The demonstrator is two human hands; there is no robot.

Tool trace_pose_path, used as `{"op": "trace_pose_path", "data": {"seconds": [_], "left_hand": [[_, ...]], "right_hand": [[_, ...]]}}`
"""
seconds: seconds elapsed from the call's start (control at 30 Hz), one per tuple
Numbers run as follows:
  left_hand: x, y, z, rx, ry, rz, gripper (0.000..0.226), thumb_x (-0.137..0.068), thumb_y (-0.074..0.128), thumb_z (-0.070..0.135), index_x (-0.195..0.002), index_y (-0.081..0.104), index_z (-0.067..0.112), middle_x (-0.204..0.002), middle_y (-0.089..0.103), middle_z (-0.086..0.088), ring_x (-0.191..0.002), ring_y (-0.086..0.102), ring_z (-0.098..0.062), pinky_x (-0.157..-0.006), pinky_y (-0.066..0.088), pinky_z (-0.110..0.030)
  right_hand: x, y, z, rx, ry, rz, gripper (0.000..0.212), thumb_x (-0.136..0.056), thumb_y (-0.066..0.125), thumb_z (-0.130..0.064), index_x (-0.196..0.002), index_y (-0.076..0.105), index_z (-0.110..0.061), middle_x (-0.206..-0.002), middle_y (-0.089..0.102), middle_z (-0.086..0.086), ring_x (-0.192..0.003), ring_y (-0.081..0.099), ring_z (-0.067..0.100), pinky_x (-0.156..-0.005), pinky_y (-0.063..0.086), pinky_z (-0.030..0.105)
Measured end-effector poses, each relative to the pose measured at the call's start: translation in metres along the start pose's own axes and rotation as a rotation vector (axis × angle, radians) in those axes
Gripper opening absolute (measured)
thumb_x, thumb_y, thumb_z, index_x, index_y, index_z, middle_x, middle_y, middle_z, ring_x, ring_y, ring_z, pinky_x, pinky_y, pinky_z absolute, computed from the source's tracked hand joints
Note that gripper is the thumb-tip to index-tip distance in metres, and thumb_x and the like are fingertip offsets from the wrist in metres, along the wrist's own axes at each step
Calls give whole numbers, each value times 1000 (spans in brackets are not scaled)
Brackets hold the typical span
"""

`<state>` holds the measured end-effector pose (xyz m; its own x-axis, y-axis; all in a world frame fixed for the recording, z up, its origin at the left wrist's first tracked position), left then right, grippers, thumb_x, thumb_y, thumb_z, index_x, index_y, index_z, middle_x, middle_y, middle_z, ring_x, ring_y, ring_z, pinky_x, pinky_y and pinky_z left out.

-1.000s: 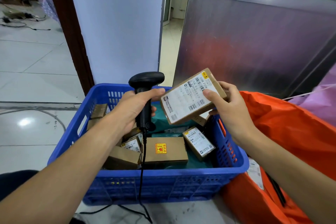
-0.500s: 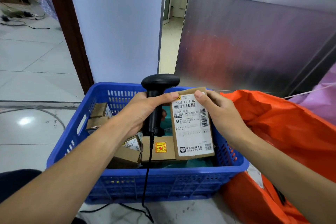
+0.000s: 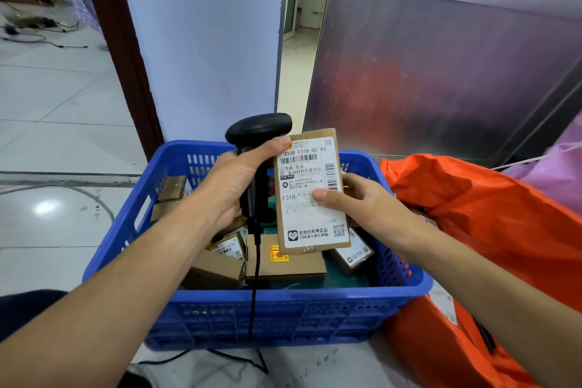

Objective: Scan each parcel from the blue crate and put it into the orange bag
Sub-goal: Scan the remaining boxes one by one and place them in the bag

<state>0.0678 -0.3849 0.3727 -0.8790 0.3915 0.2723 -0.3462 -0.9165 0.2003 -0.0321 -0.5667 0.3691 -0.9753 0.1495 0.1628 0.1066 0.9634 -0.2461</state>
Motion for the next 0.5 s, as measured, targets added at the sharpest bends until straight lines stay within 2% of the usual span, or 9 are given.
{"op": "trace_pose_path", "data": {"seconds": [0.07, 0.13, 0.2, 0.33, 0.5], "left_hand": [[-1, 0, -2, -13, 0, 4, 56, -71, 85, 48, -111, 75, 10, -100, 81, -9, -99, 77, -33, -98, 59, -47], [-5, -2, -4, -3, -10, 21, 53, -78, 83, 52, -109, 75, 9, -92, 80, -6, -77, 72, -25, -80, 63, -39], [-9, -6, -4, 23, -40, 44, 43, -85, 79, 52, -99, 74, 11, -84, 78, -3, -64, 66, -18, -67, 59, -34], [-15, -13, -4, 5, -65, 17, 30, -88, 78, 43, -92, 70, 14, -86, 76, -7, -62, 65, -18, -69, 58, -34], [-10, -9, -3, -50, -52, -55, 24, -88, 80, 34, -92, 72, 11, -82, 73, -5, -64, 66, -17, -72, 58, -34]], "right_hand": [[-1, -2, 1, 24, 8, 45, 41, -88, 78, -31, -121, 61, -15, -107, 79, -4, -93, 77, 11, -73, 61, 24], [-2, -7, 2, 120, 8, 108, 42, -86, 80, -35, -118, 59, -18, -108, 78, -5, -92, 76, 8, -77, 61, 27], [-4, -14, 2, 264, 3, 188, 47, -85, 81, -42, -118, 55, -22, -109, 75, -9, -93, 74, 4, -81, 61, 28], [-8, -33, 4, 390, 13, 311, 55, -85, 80, -47, -121, 47, -21, -111, 69, -11, -98, 70, 5, -82, 61, 31], [-15, -62, 10, 445, 52, 413, 61, -82, 77, -57, -122, 44, -24, -117, 69, -5, -102, 70, 14, -87, 62, 44]]}}
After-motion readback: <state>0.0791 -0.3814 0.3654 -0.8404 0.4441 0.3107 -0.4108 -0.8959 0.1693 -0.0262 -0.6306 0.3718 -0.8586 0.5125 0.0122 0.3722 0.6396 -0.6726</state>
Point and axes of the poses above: each hand's wrist, its own x-axis away from the middle knuckle, its own y-axis out of the palm, z = x × y, the point moved 2 cm from there along -x, towards the middle knuckle
